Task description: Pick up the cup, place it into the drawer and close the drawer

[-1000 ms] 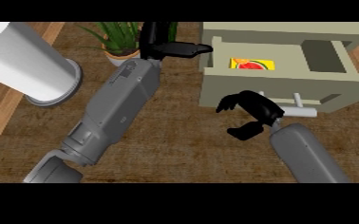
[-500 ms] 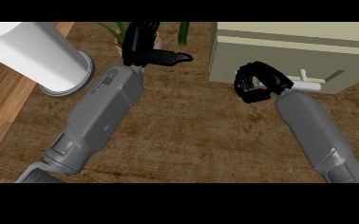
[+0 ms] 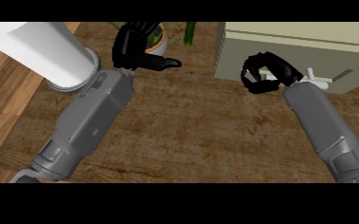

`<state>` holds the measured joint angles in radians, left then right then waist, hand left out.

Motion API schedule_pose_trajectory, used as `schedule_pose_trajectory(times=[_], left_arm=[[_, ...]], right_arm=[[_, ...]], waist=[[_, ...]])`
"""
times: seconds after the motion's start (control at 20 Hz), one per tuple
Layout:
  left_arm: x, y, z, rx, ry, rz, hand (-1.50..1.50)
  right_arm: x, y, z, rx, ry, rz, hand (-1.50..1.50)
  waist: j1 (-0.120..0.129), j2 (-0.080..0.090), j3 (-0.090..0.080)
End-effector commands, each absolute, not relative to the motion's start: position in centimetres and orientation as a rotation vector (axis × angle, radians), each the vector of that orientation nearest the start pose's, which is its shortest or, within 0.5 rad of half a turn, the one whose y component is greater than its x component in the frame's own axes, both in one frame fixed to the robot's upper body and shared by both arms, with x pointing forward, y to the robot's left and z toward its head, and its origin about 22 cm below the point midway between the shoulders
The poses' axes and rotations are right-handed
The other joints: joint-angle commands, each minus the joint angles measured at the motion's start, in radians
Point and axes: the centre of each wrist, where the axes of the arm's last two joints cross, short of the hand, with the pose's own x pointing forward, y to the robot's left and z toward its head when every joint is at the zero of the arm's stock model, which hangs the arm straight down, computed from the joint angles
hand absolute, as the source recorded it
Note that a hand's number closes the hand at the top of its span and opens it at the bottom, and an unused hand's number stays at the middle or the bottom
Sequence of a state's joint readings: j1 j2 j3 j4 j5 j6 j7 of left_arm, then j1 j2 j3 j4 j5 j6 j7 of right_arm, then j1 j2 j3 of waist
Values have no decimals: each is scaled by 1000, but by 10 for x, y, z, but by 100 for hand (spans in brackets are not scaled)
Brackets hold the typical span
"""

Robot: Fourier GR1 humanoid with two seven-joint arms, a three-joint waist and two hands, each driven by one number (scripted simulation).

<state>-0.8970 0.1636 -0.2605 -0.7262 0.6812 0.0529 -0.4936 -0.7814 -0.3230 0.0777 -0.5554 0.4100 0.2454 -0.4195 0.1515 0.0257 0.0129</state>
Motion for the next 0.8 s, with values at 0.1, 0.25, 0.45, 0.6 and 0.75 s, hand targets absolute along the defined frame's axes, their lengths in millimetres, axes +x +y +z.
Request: schedule_pose_trajectory(times=[0.1,0.25,0.45,0.6,0.75], left_arm=[[412,156,61,-427,-1883,28,-150],[412,159,64,-438,-1891,19,-150],[410,163,61,-455,-1878,23,-150],[411,162,65,-484,-1888,27,-150],[408,166,59,-475,-1881,21,-150]], right_arm=[[440,-303,109,-348,-1603,826,150],[439,-307,116,-344,-1619,828,150],[439,-313,124,-303,-1639,800,150],[435,-322,124,-297,-1621,815,150],[432,-327,124,-285,-1637,804,150]], waist=[[50,20,-9],[62,23,-9],[73,22,-10],[68,27,-10],[78,29,-10]])
